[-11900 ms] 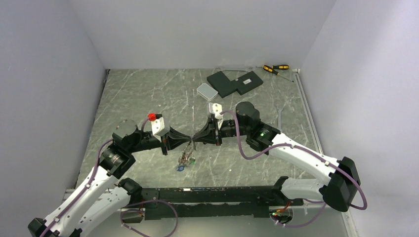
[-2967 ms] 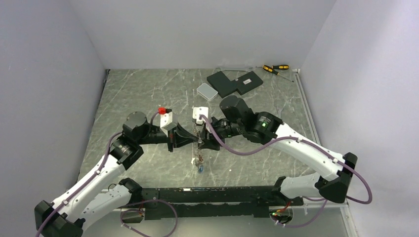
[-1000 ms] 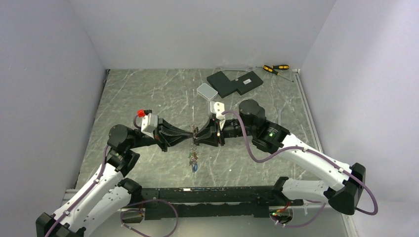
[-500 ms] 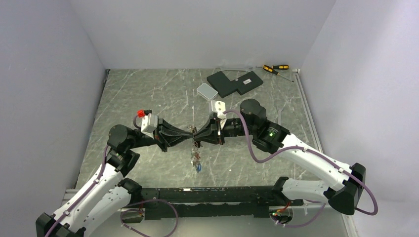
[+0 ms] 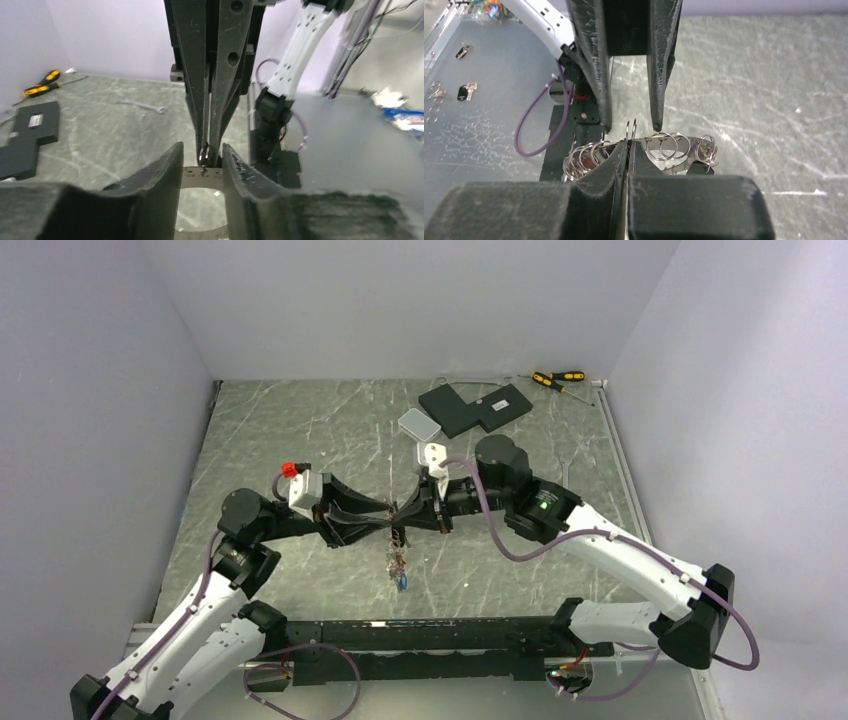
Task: Put the keys on the keyring
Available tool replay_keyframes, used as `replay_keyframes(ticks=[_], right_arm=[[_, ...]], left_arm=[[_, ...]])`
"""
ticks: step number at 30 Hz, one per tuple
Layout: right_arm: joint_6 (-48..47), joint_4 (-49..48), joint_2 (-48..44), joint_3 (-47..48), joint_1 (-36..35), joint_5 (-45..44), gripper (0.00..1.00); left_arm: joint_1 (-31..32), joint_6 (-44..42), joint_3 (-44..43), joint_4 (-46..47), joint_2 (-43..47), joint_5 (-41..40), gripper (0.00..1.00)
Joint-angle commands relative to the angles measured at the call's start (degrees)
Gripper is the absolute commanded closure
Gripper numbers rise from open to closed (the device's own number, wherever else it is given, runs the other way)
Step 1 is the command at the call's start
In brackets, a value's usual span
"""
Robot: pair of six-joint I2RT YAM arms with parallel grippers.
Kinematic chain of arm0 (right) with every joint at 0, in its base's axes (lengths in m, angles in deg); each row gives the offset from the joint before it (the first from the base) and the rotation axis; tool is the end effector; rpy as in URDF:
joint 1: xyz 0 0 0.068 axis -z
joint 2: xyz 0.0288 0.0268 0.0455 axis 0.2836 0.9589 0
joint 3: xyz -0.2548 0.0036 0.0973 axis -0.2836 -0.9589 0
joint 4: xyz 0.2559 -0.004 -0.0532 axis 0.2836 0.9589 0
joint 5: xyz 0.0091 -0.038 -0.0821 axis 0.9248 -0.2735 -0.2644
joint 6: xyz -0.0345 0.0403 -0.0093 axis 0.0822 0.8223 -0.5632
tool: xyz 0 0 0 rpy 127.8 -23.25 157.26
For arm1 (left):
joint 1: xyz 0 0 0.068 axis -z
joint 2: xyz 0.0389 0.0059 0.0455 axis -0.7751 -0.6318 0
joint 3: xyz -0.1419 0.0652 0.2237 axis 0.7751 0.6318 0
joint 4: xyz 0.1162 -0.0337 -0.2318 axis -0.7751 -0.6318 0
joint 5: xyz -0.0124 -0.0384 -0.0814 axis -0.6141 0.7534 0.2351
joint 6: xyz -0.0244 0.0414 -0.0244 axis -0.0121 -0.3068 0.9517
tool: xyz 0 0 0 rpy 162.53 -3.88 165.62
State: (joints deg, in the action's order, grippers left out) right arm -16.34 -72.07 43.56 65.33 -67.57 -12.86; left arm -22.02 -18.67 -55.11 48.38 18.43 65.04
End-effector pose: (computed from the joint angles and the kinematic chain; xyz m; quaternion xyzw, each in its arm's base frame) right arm 0.1429 0.2144 0.3751 -0.5448 0.5271 0.4781 0.4436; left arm 0.1240 -0.1008 0.3411 0.4089 0.4888 -0.5316 0.5579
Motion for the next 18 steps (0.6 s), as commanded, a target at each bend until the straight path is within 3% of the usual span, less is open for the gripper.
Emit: replay_keyframes(ticks=[1, 5, 7, 13, 18], right_arm=[[-6.21, 13.40, 3.45, 10.53, -0.24, -3.32, 1.00], [-11.20, 31.12, 8.04, 20.00, -0.37, -11.50, 1.00], [-11.99, 36.69, 9.89, 22.50, -0.33, -16.85, 1.00], [-12.55, 44.20, 12.55, 27.09, -0.41, -25.28, 1.00], [-14.35, 45.36, 13.29, 28.18, -1.08, -24.74, 1.00]], left_arm=[[-0.35, -7.30, -4.82, -9.67, 1.29, -2.28, 0.50], [-0.33, -12.12, -5.97, -16.28, 2.76, -4.59, 0.25], [-0.32, -14.59, -6.61, -19.65, 2.97, -5.20, 0.21], [-0.32, -21.15, -9.33, -27.74, -0.03, -5.90, 0.32], [-0.32, -20.64, -10.00, -27.40, -3.12, -4.14, 0.39]])
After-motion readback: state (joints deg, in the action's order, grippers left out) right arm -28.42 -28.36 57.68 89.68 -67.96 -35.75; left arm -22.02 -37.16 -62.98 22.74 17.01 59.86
